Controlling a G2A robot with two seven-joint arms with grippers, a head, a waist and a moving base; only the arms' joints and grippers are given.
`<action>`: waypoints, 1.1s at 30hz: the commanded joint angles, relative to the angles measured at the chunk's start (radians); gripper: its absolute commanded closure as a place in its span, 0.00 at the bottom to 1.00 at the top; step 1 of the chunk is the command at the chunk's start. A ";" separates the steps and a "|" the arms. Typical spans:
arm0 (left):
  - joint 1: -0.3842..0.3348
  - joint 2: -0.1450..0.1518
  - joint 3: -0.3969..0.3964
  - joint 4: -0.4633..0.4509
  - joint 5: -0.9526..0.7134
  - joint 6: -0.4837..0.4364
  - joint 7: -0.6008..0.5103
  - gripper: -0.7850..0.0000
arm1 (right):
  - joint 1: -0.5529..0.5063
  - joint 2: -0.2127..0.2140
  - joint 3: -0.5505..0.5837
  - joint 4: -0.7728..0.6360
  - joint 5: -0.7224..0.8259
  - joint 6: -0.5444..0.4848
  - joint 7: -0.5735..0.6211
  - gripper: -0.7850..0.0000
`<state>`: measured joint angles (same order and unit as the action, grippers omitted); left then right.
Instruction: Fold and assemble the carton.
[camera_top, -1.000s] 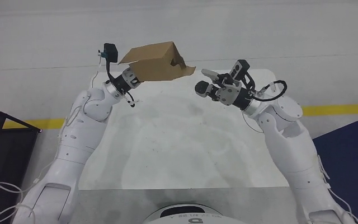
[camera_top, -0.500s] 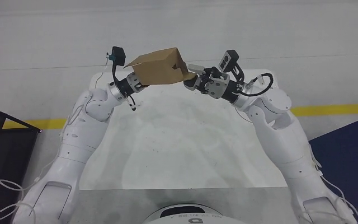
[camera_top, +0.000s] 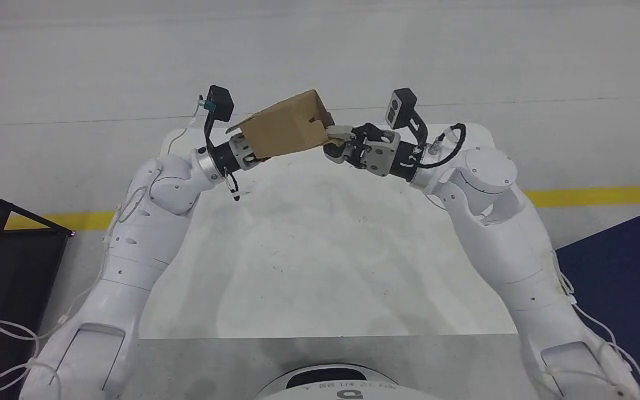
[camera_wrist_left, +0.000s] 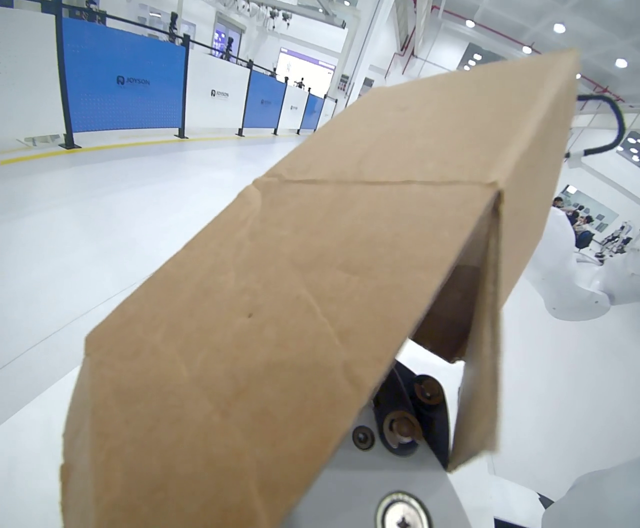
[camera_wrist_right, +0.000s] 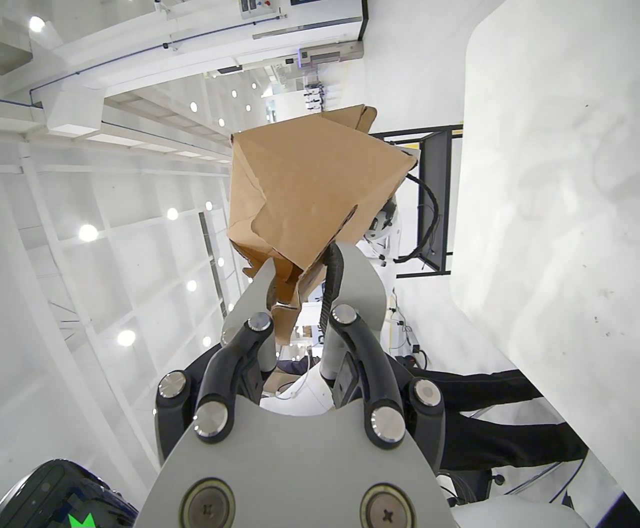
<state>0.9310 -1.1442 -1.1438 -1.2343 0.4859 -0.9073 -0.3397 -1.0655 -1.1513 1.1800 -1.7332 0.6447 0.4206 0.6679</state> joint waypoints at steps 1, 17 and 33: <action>-0.005 0.002 0.001 0.000 0.007 -0.002 -0.013 1.00 | -0.002 0.004 0.007 -0.008 -0.021 0.024 0.005 0.90; 0.012 0.018 -0.005 -0.051 0.070 0.000 -0.080 1.00 | -0.051 0.031 0.078 -0.095 -0.069 0.109 0.038 0.75; 0.028 0.038 -0.003 -0.097 0.097 -0.034 -0.163 1.00 | -0.094 0.033 0.099 -0.139 -0.024 0.069 -0.012 0.64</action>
<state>0.9615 -1.1070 -1.1516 -1.3310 0.5833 -0.9381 -0.4940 -1.1587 -1.1179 1.2792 -1.8724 0.6168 0.4920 0.6590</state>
